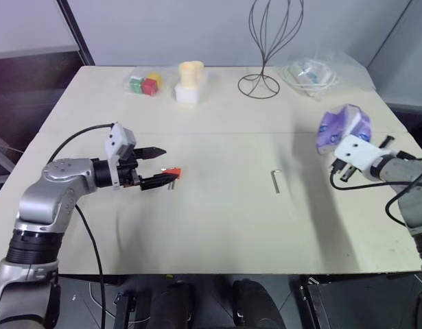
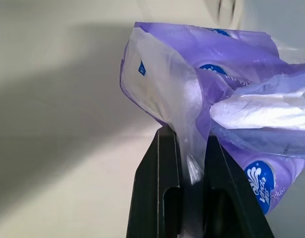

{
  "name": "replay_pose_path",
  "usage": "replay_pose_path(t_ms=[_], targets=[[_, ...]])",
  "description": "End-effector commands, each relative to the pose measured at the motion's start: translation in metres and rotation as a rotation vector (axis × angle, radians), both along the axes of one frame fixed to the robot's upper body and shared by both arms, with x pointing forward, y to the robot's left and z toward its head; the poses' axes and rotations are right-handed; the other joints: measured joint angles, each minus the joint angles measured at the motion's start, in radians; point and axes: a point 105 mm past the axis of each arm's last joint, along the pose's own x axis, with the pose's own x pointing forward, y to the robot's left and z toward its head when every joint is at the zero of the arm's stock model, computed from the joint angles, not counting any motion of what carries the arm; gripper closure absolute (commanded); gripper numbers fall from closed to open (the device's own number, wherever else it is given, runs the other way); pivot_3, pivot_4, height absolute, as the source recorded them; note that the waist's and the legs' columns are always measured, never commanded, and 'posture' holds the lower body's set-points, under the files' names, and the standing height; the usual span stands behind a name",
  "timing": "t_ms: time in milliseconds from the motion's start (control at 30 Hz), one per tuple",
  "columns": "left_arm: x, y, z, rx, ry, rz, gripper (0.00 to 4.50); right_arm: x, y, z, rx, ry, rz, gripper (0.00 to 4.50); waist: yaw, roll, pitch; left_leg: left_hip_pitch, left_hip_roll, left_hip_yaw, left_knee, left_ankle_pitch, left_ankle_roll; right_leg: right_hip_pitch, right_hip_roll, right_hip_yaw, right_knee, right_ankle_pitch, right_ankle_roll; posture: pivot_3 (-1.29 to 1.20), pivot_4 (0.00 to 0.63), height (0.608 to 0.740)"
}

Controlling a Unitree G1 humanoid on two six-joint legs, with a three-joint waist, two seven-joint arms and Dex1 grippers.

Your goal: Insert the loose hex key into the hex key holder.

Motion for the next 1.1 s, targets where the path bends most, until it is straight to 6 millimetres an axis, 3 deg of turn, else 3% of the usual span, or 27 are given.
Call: replay_pose_path(t_ms=[33, 200, 300, 500, 533, 633, 833, 967, 1100], targets=[[0.002, -0.004, 0.010, -0.011, -0.048, -0.007, 0.00, -0.003, -0.022, 0.018, -0.018, -0.086, -0.114, 4.47, -0.005, 0.000, 0.000, 0.000, 0.000, 0.000, 0.000, 0.000, 0.000, 0.000, 0.000, 0.000, 0.000, 0.000, 0.000, 0.00, 0.150, 0.740], [0.003, -0.006, 0.008, -0.019, -0.041, -0.009, 0.00, -0.006, -0.029, 0.005, -0.019, -0.052, -0.149, 4.47, -0.006, 0.000, 0.000, 0.000, 0.000, 0.000, 0.000, 0.000, 0.000, 0.000, 0.001, 0.000, 0.000, 0.000, 0.000, 0.00, 0.150, 0.740], [0.004, -0.006, 0.008, -0.022, -0.038, -0.006, 0.00, -0.008, -0.032, 0.002, -0.021, -0.030, -0.157, 3.34, -0.006, 0.000, 0.000, 0.000, 0.000, 0.000, 0.000, 0.000, 0.000, 0.000, 0.001, 0.000, 0.000, 0.000, 0.000, 0.00, 0.150, 0.740], [0.006, -0.004, 0.007, -0.022, -0.039, 0.005, 0.00, -0.010, -0.036, 0.003, -0.060, -0.021, -0.160, 0.22, -0.005, 0.000, 0.000, 0.000, 0.000, 0.000, 0.000, 0.000, 0.000, 0.000, 0.001, 0.000, 0.000, 0.000, 0.000, 0.00, 0.150, 0.740], [0.006, -0.003, 0.008, -0.022, -0.040, 0.007, 0.00, -0.010, -0.037, 0.005, -0.067, -0.030, -0.161, 0.05, -0.005, 0.000, 0.000, 0.000, 0.000, 0.000, 0.000, 0.000, 0.000, 0.000, 0.001, 0.000, 0.000, 0.000, 0.000, 0.00, 0.150, 0.740], [0.011, 0.001, 0.009, -0.019, -0.053, 0.035, 0.00, -0.011, -0.032, 0.014, -0.069, -0.035, -0.132, 0.05, -0.005, 0.000, 0.000, 0.000, 0.000, 0.000, 0.000, 0.000, 0.000, 0.000, 0.001, 0.000, 0.000, 0.000, 0.000, 0.00, 0.150, 0.740], [0.031, 0.031, 0.013, 0.002, -0.108, 0.161, 0.00, -0.007, -0.007, 0.070, -0.062, -0.171, -0.037, 0.05, -0.008, 0.000, 0.000, 0.001, 0.000, 0.000, 0.000, 0.000, 0.000, 0.000, 0.001, 0.000, 0.000, 0.000, 0.000, 0.00, 0.150, 0.740], [0.030, 0.059, 0.019, 0.052, -0.104, 0.197, 0.00, -0.003, 0.043, 0.089, 0.073, -0.178, 0.142, 0.05, -0.013, 0.000, 0.000, 0.001, 0.001, 0.000, 0.000, 0.000, 0.000, 0.000, 0.002, 0.000, 0.000, 0.000, 0.000, 0.00, 0.150, 0.740], [0.012, 0.073, 0.021, 0.117, -0.055, 0.139, 0.00, 0.005, 0.122, 0.086, 0.373, -0.121, 0.399, 0.05, -0.015, 0.000, 0.000, 0.001, 0.002, 0.000, 0.000, 0.000, 0.000, 0.000, 0.002, 0.000, 0.000, 0.000, 0.000, 0.00, 0.150, 0.740]])
